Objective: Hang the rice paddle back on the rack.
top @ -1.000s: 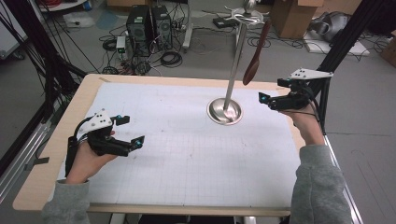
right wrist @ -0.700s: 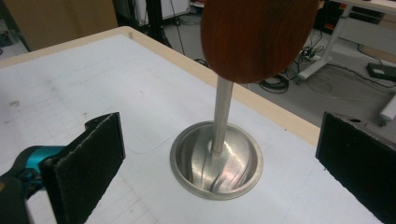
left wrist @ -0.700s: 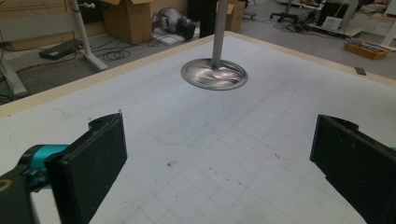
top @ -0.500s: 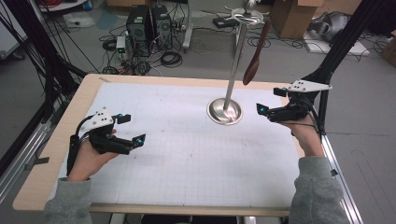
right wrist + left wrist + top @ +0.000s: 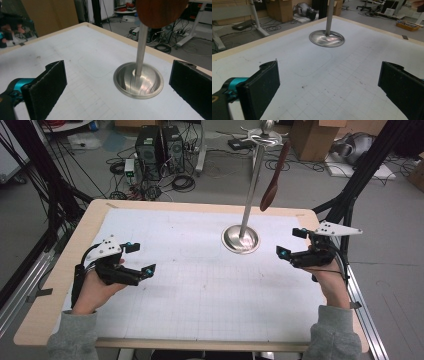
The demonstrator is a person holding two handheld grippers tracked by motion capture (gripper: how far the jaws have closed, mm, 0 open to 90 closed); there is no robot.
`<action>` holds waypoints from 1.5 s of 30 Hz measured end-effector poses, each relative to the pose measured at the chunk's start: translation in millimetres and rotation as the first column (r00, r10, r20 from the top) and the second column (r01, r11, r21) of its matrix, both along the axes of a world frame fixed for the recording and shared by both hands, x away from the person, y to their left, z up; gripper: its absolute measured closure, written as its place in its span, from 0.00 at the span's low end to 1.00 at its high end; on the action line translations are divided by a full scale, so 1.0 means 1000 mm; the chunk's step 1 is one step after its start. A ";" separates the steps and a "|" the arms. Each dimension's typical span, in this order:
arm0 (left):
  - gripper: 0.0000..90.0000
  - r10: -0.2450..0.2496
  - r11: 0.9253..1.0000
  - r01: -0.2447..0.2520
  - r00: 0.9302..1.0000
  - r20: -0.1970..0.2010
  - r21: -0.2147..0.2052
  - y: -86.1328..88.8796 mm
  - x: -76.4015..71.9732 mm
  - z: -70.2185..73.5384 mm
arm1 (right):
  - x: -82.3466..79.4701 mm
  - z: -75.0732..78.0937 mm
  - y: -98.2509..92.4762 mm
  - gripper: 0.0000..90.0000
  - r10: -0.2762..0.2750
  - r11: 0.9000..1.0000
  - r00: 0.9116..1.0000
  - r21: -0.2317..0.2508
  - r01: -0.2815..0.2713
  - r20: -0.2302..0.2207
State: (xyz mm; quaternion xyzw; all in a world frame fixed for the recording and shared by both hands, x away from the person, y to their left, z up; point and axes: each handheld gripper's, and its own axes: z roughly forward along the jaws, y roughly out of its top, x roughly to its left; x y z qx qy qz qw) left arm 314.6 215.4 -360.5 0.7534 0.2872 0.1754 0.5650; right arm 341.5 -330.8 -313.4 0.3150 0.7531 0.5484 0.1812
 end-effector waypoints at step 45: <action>0.05 0.004 1.000 -0.004 1.000 -0.011 0.017 -0.002 0.001 -0.004 | -0.033 -0.050 -0.024 0.00 -0.003 0.999 1.000 0.039 0.002 0.031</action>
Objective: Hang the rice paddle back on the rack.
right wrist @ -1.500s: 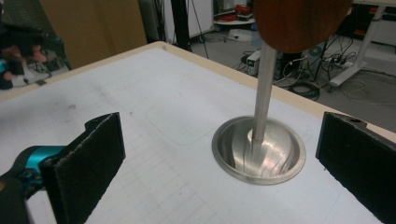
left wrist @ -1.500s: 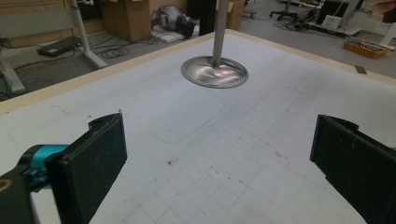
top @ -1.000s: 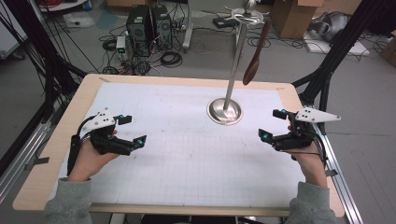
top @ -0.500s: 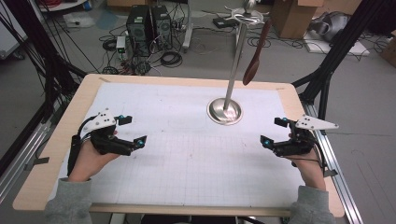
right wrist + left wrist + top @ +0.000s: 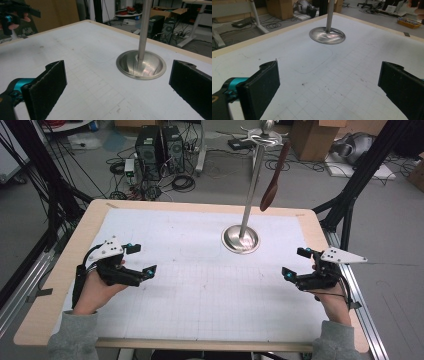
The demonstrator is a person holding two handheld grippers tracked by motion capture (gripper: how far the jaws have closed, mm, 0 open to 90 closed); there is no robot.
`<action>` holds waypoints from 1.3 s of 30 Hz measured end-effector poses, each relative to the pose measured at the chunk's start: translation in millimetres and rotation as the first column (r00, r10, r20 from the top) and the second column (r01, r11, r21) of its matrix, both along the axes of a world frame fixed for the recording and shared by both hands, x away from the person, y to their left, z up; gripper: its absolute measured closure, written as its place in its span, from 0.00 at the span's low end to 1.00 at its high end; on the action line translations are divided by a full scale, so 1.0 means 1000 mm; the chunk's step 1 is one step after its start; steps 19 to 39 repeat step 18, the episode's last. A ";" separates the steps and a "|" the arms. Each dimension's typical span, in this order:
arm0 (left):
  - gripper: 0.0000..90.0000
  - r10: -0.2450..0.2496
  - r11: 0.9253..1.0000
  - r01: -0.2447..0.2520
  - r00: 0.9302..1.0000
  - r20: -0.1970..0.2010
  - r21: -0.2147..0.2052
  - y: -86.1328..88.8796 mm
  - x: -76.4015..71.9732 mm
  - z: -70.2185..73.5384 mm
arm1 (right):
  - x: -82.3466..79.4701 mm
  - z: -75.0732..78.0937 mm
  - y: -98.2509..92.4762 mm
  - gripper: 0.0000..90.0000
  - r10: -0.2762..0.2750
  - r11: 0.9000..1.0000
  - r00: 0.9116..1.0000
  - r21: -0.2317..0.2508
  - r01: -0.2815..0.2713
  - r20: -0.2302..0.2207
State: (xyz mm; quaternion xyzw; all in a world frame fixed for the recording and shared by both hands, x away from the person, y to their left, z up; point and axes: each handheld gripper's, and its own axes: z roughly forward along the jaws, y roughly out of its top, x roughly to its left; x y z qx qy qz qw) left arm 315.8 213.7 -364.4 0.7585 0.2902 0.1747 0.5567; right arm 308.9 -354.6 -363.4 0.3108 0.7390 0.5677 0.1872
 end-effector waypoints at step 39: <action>0.05 0.001 1.000 -0.001 1.000 0.006 0.009 -0.002 0.003 -0.004 | 0.001 -0.009 -0.006 0.00 -0.016 0.999 1.000 0.031 0.016 0.004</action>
